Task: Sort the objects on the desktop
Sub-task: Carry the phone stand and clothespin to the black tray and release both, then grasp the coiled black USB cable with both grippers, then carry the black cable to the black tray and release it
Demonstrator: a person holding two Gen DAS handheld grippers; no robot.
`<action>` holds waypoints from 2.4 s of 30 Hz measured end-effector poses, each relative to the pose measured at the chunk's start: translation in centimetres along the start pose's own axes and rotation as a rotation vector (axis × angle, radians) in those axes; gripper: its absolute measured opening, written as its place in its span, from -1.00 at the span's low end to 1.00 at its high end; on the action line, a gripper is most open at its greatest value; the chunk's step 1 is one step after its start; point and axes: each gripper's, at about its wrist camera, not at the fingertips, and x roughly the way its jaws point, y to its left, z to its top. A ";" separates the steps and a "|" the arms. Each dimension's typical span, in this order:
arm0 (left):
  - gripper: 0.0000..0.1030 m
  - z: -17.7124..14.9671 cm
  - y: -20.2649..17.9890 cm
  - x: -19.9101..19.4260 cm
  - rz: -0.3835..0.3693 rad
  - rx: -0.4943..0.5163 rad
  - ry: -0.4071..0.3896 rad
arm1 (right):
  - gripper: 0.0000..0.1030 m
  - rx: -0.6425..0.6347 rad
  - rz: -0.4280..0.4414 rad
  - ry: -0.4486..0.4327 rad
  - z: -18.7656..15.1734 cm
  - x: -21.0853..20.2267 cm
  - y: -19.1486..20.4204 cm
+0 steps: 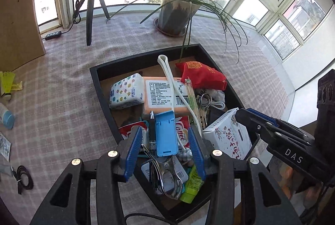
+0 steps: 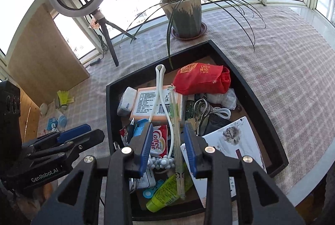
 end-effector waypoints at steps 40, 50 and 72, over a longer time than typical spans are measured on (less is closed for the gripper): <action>-0.16 -15.0 32.6 -4.8 0.198 -0.448 0.052 | -0.57 -0.360 0.327 0.575 -10.8 21.1 35.1; -0.16 -14.9 31.4 -3.4 0.174 -0.355 0.061 | -0.59 -0.304 0.298 0.623 -12.0 23.2 34.8; -0.54 -11.7 26.7 -4.1 0.161 -0.277 -0.027 | -0.82 -0.282 0.324 0.500 -9.4 19.3 31.2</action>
